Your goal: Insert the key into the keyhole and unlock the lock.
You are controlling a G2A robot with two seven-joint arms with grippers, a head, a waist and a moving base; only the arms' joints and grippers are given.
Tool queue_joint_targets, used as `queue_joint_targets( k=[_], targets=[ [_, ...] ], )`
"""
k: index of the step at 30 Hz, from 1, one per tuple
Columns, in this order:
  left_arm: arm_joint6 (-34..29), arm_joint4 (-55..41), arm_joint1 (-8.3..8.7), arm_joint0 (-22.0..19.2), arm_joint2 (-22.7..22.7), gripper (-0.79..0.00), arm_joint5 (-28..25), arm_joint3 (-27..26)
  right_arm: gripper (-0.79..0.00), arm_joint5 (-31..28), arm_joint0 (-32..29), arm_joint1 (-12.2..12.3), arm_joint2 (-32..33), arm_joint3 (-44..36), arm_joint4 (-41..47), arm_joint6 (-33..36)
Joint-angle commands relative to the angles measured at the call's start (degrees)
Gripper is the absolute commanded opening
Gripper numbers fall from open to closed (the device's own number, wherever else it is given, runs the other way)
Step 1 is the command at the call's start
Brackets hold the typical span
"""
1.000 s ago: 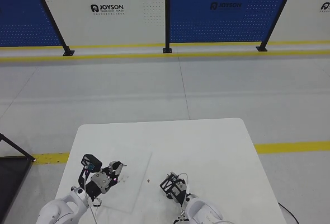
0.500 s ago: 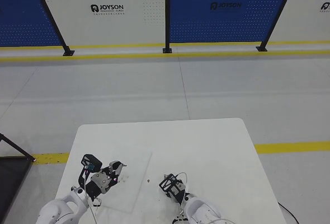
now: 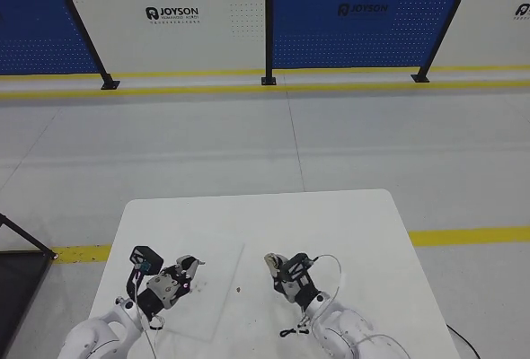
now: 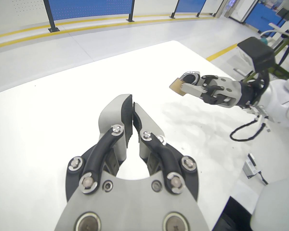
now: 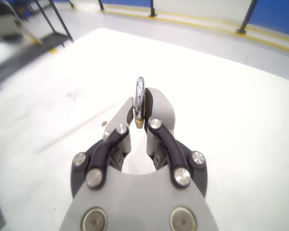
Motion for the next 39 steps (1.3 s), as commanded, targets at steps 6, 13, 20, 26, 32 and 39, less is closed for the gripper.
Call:
queue_joint_targets(
  k=[6, 13, 20, 26, 32, 39],
  targets=[
    [5.1, -9.9, -0.30, -0.9, 3.4, -0.785, -6.5, 0.5, -0.785, -19.7, 0.5, 0.8, 4.3, 2.0, 15.8, -4.9],
    [6.8, -20.3, -0.82, -4.8, 9.9, -0.785, -11.7, 5.0, -0.785, -37.6, 1.6, 0.9, 4.6, 6.5, 23.9, -12.6],
    [5.9, -23.1, -0.96, -6.2, 11.6, -0.785, -11.4, 6.6, -0.785, -39.2, 1.8, 1.0, 4.9, 7.8, 25.0, -12.7],
    [5.9, -23.1, -0.96, -6.2, 11.6, -0.785, -11.4, 6.6, -0.785, -39.2, 1.8, 1.0, 4.9, 7.8, 25.0, -12.7],
    [5.9, -23.1, -0.96, -6.2, 11.6, -0.785, -11.4, 6.6, -0.785, -39.2, 1.8, 1.0, 4.9, 7.8, 25.0, -12.7],
    [5.9, -23.1, -0.96, -6.2, 11.6, -0.785, -11.4, 6.6, -0.785, -39.2, 1.8, 1.0, 4.9, 7.8, 25.0, -12.7]
  ],
)
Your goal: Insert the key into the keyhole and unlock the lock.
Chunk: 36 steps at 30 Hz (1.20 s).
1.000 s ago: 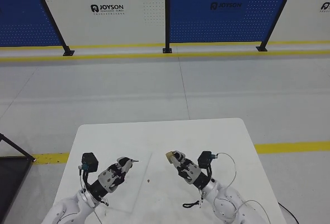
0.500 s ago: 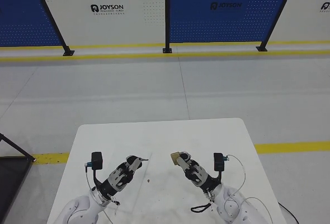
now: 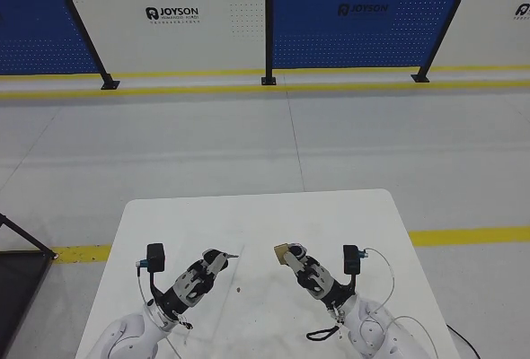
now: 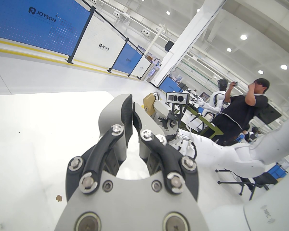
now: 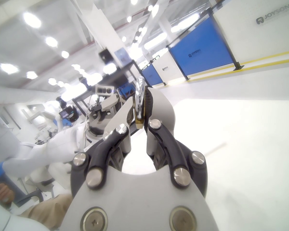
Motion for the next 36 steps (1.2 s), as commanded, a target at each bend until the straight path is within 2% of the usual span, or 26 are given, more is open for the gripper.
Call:
queue_joint_targets(
  k=[1, 13, 16, 21, 25, 29, 36],
  targets=[
    [0.0, 0.0, 0.00, 0.0, 0.0, -0.785, 0.0, 0.0, -0.785, 0.0, 0.0, 0.0, 0.0, 0.0, 0.0, 0.0],
    [0.0, 0.0, 0.00, 0.0, 0.0, -0.785, 0.0, 0.0, -0.785, 0.0, 0.0, 0.0, 0.0, 0.0, 0.0, 0.0],
    [-0.2, -0.3, -0.03, -0.3, 0.3, -0.785, 0.7, -0.2, -0.785, 1.5, -0.3, 0.0, 0.1, -0.9, -0.1, 0.5],
    [2.5, -9.1, -0.25, 0.0, 1.2, -0.785, -1.6, 0.0, -0.785, 2.1, -1.2, -0.5, -0.8, -1.5, 6.9, -2.2],
    [4.9, -12.2, -0.67, 0.0, 3.4, -0.785, -3.3, 0.8, -0.785, 1.7, 0.2, -1.3, -3.3, -0.1, 13.7, -2.2],
    [7.8, -10.3, -1.45, -1.2, 6.9, -0.785, -3.0, 1.8, -0.785, -0.4, 2.0, -2.2, -6.3, 2.1, 19.7, -1.5],
    [12.4, -6.5, -2.96, -4.4, 13.3, -0.785, -1.6, 4.0, -0.785, -2.3, 3.2, -3.1, -8.3, 3.7, 20.0, -1.0]
  ],
)
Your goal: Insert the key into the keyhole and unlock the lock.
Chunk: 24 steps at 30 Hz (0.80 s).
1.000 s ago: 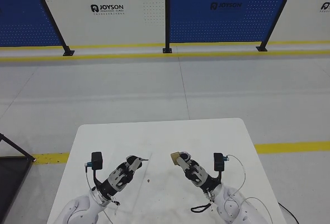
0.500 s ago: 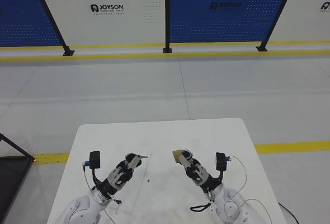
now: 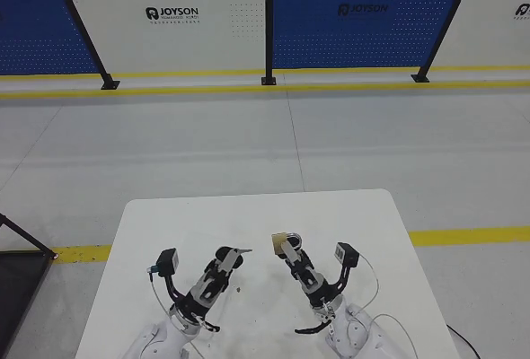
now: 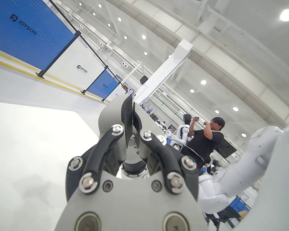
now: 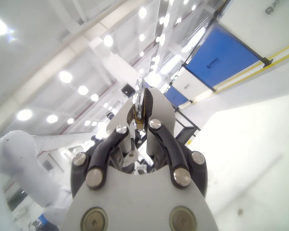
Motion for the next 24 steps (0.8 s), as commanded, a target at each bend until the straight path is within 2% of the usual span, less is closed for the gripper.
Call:
queue_joint_targets(
  k=[1, 7, 24],
  targets=[
    [1.2, 1.3, -0.42, -0.8, 1.8, -0.785, 0.6, 0.7, -0.785, 0.0, 0.0, -0.3, 0.0, 0.2, -0.9, -1.2],
    [5.5, 4.1, -1.38, -2.3, 4.6, -0.785, 2.4, 2.6, -0.785, -0.3, 0.2, -1.0, -0.1, 1.2, -2.4, -4.4],
    [8.7, 5.3, -2.61, -4.4, 7.6, -0.785, 4.5, 5.2, -0.785, -1.3, 0.0, -2.2, -0.3, 2.3, -4.6, -5.2]
  ],
)
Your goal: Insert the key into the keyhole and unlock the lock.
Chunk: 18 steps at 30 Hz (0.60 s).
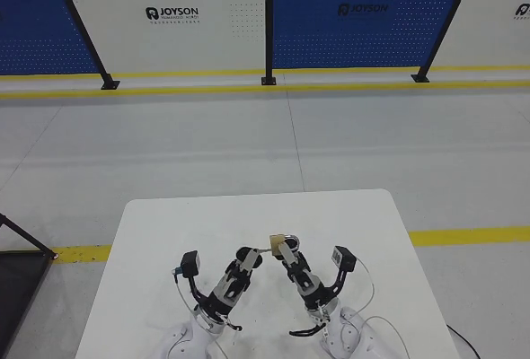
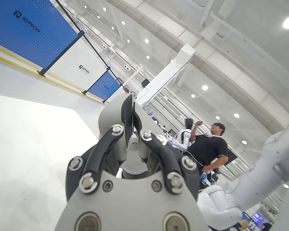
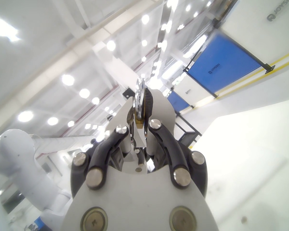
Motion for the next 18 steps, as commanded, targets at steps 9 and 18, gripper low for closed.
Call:
queue_joint_targets(
  k=[9, 18],
  targets=[
    [1.3, 0.5, -0.47, -0.6, 0.6, -0.785, 0.7, 0.9, -0.785, -0.5, -0.5, -0.4, 0.7, 0.0, -0.2, -0.2],
    [2.1, 0.7, -0.76, -0.7, 0.8, -0.785, 0.4, 1.2, -0.785, -0.5, -0.8, -0.8, 1.2, 0.1, -0.4, -0.2]
  ],
)
